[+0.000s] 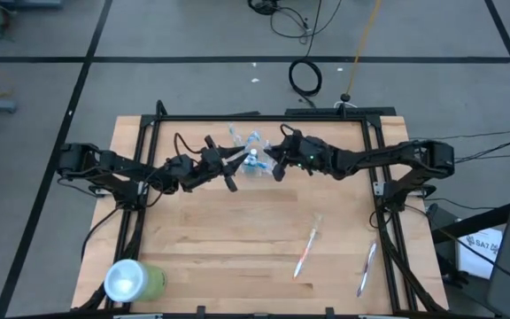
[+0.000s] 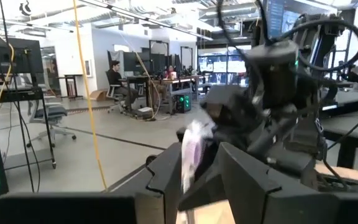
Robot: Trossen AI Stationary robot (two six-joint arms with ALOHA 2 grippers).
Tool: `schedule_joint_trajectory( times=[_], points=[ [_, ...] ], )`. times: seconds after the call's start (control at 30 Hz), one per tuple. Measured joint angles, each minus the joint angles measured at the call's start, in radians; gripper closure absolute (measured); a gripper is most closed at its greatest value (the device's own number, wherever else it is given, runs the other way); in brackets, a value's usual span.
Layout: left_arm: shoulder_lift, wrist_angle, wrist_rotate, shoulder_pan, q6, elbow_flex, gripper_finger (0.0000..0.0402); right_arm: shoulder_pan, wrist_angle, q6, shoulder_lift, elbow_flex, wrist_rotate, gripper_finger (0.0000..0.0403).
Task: Pick & Place toothbrushing station
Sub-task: Put the left purple toothbrush into the right section of the transparent organizer
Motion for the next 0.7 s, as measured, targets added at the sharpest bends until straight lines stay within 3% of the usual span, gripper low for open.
schedule_joint_trajectory(
  times=[0.17,0.57,0.7],
  points=[
    [0.000,-0.003,0.000,0.000,0.003,0.000,0.0286,-0.009,0.019,0.049,0.003,-0.061,0.047,0.0383],
    [0.000,-0.005,0.000,0.000,0.000,0.000,0.0286,-0.008,0.007,0.137,0.004,-0.138,0.048,0.0379],
    [0.000,-0.005,0.000,0.000,0.002,0.000,0.0286,-0.008,0.010,0.129,0.004,-0.139,0.048,0.0358]
  ],
)
